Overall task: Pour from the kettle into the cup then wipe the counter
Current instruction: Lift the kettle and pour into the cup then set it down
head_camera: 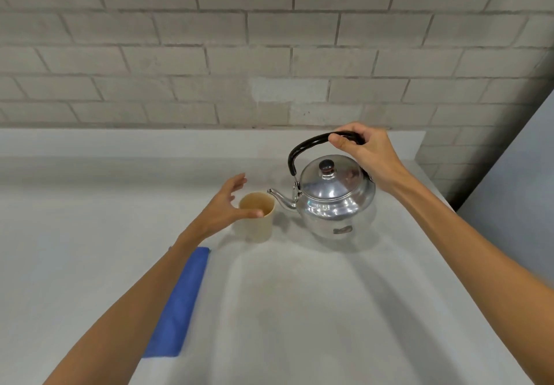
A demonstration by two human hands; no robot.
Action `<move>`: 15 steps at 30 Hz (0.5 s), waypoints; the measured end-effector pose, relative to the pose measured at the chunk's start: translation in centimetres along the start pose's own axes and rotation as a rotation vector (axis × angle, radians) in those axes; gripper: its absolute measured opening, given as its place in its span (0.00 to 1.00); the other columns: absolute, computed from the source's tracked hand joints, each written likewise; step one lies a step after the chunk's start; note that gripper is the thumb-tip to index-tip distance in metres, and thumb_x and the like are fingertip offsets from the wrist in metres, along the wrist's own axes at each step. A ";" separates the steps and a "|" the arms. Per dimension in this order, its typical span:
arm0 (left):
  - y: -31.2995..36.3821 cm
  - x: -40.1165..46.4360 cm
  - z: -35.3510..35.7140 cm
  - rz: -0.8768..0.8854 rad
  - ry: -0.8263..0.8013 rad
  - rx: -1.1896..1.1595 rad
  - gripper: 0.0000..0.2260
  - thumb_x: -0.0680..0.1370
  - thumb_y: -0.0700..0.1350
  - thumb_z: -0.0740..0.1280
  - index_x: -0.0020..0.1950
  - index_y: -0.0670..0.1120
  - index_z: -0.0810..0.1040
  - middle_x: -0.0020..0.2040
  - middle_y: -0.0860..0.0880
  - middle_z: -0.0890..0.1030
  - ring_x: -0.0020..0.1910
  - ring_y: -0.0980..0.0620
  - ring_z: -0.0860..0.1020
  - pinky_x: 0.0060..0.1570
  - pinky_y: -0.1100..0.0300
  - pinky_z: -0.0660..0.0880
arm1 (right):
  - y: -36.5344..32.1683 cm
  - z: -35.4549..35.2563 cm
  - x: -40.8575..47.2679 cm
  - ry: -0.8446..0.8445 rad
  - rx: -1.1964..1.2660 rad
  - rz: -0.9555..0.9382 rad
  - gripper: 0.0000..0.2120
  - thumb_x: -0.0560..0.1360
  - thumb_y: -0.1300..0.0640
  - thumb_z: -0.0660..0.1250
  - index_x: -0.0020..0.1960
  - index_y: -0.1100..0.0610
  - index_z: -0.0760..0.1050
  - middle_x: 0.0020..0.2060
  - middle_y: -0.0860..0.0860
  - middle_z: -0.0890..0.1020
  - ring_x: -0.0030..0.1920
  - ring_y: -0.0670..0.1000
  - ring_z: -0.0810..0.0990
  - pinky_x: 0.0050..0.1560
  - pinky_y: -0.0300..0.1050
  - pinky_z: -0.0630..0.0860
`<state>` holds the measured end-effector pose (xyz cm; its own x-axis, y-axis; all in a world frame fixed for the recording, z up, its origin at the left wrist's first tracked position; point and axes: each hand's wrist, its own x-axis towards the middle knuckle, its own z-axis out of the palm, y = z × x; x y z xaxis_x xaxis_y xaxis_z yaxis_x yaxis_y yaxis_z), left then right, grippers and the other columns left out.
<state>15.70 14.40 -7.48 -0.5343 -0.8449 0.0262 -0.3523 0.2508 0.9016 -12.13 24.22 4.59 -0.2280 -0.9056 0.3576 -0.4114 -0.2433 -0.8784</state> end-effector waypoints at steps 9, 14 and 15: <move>-3.1 -1.3 2.3 -0.088 -0.025 -0.115 0.53 0.55 0.58 0.80 0.74 0.57 0.56 0.64 0.60 0.71 0.61 0.58 0.72 0.51 0.68 0.70 | -0.3 0.9 -0.4 -0.031 -0.070 -0.011 0.03 0.72 0.54 0.72 0.45 0.50 0.80 0.27 0.33 0.78 0.32 0.33 0.75 0.38 0.24 0.69; -3.4 -1.4 3.0 -0.069 -0.014 -0.163 0.40 0.57 0.55 0.81 0.65 0.62 0.67 0.60 0.61 0.76 0.59 0.60 0.75 0.49 0.67 0.73 | -0.7 0.9 -0.4 -0.062 -0.101 -0.031 0.02 0.72 0.53 0.72 0.44 0.49 0.79 0.25 0.34 0.77 0.30 0.33 0.75 0.37 0.24 0.69; -3.4 -1.4 3.1 -0.075 -0.007 -0.169 0.38 0.57 0.55 0.81 0.63 0.63 0.68 0.59 0.60 0.76 0.58 0.60 0.76 0.48 0.67 0.74 | -0.8 0.9 -0.4 -0.068 -0.106 -0.036 0.02 0.72 0.53 0.72 0.43 0.48 0.79 0.25 0.34 0.77 0.30 0.33 0.75 0.37 0.24 0.69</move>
<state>15.26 16.17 -11.89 -0.5168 -0.8549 -0.0457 -0.2575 0.1044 0.9606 -10.95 24.46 4.92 -0.1527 -0.9191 0.3633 -0.5104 -0.2414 -0.8254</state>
